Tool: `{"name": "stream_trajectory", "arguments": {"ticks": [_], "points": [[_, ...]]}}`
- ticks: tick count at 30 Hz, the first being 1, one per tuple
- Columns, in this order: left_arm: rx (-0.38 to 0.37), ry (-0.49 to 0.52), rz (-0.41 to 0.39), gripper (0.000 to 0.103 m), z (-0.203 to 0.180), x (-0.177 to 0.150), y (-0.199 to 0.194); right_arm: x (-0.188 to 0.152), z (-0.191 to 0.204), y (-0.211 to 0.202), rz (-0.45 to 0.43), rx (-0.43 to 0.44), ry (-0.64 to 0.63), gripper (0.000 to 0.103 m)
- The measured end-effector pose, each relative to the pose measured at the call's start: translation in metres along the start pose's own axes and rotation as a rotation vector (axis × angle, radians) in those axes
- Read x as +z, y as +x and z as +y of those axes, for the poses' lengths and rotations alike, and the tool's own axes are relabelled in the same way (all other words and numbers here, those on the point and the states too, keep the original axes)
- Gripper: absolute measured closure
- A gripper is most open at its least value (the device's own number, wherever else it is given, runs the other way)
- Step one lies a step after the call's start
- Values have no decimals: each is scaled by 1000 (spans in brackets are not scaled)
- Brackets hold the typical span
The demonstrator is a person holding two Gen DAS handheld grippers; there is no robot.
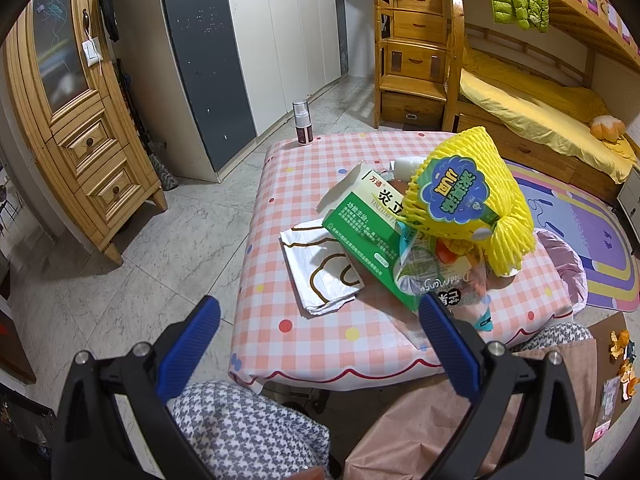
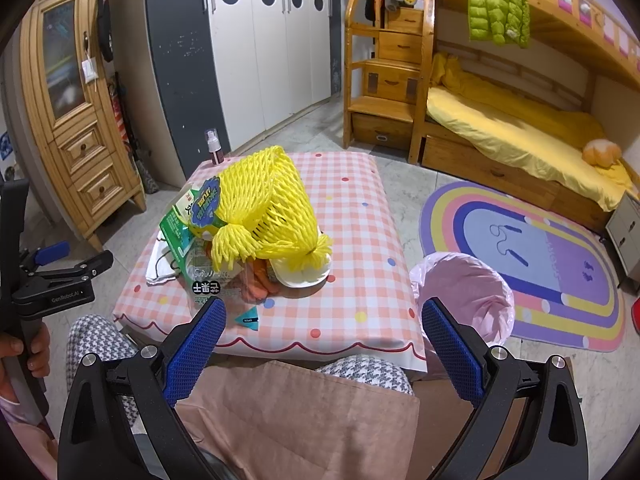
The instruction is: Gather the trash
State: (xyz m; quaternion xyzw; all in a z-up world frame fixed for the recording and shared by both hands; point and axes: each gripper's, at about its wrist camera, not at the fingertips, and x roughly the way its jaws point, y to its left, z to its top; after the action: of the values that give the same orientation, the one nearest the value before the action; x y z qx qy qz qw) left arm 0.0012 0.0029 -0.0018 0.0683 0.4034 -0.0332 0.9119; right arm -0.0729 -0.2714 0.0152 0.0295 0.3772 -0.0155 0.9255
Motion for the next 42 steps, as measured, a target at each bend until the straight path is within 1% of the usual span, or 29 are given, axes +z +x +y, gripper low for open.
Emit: {"name": "stream_trajectory", "arguments": {"ticks": [42], "points": [[-1, -1, 6, 7, 1, 1, 3, 0, -1, 1, 2, -1, 2, 6]]}}
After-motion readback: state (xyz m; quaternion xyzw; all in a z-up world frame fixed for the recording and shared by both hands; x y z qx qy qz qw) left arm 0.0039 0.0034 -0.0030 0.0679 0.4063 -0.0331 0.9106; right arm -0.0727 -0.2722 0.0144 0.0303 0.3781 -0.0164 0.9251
